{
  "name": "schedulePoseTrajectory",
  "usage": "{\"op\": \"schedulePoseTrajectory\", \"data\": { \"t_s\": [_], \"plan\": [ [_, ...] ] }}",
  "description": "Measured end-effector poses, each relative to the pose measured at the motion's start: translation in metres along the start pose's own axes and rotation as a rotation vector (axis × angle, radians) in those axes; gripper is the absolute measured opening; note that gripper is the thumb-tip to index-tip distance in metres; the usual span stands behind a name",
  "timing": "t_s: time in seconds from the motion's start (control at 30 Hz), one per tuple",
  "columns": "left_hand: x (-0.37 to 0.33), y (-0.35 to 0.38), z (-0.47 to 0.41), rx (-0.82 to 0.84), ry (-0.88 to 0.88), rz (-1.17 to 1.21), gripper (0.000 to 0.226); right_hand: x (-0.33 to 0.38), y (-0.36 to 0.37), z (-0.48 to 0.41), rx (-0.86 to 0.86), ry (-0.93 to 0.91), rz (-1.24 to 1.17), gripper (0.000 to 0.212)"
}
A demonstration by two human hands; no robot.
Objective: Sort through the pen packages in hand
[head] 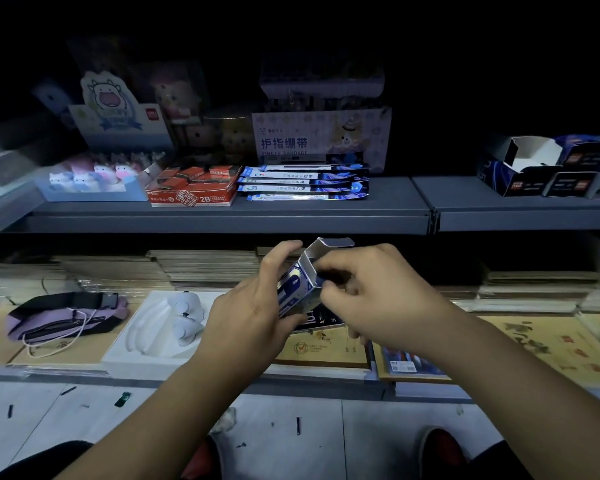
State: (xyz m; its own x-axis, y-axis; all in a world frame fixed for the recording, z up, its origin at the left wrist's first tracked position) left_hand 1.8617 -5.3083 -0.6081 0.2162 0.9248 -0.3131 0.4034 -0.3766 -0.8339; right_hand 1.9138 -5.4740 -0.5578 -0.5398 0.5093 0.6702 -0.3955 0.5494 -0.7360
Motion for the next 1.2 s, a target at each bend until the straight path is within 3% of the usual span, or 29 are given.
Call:
{"op": "schedulePoseTrajectory", "data": {
  "t_s": [0.1, 0.27, 0.77, 0.93, 1.07, 1.2],
  "plan": [
    [0.001, 0.001, 0.0, 0.018, -0.002, -0.03, 0.108, -0.005, 0.004, -0.001, 0.116, 0.118, -0.212, 0.04],
    [0.0, 0.003, 0.0, 0.048, -0.019, -0.063, 0.103, -0.011, 0.01, -0.004, 0.238, 0.199, -0.38, 0.035],
    [0.0, 0.001, -0.001, -0.016, -0.005, -0.146, 0.069, -0.004, 0.017, -0.004, 0.344, 0.208, -0.338, 0.041],
    [0.002, 0.003, -0.003, 0.015, -0.041, -0.122, 0.064, -0.004, 0.02, -0.004, 0.283, 0.182, -0.288, 0.035],
    [0.003, 0.002, -0.006, 0.03, -0.08, -0.031, 0.058, -0.003, 0.015, -0.003, 0.136, 0.133, -0.245, 0.024],
    [-0.003, -0.002, -0.007, 0.019, -0.133, 0.097, 0.059, 0.001, 0.012, -0.002, 0.001, 0.011, -0.028, 0.027]
  ]
}}
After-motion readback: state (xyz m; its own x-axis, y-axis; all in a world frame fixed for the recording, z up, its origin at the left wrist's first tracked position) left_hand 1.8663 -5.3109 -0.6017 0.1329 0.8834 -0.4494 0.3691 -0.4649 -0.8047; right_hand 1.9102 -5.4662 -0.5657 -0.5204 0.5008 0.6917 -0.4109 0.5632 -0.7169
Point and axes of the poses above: each hand's wrist, its own z-axis away from the middle knuckle, its own y-axis out of the palm, x = y × z, the point moved 3 cm from there along -z, towards the middle knuckle, and after that the axes turned 5 degrees about x, right-handed, at the moved point
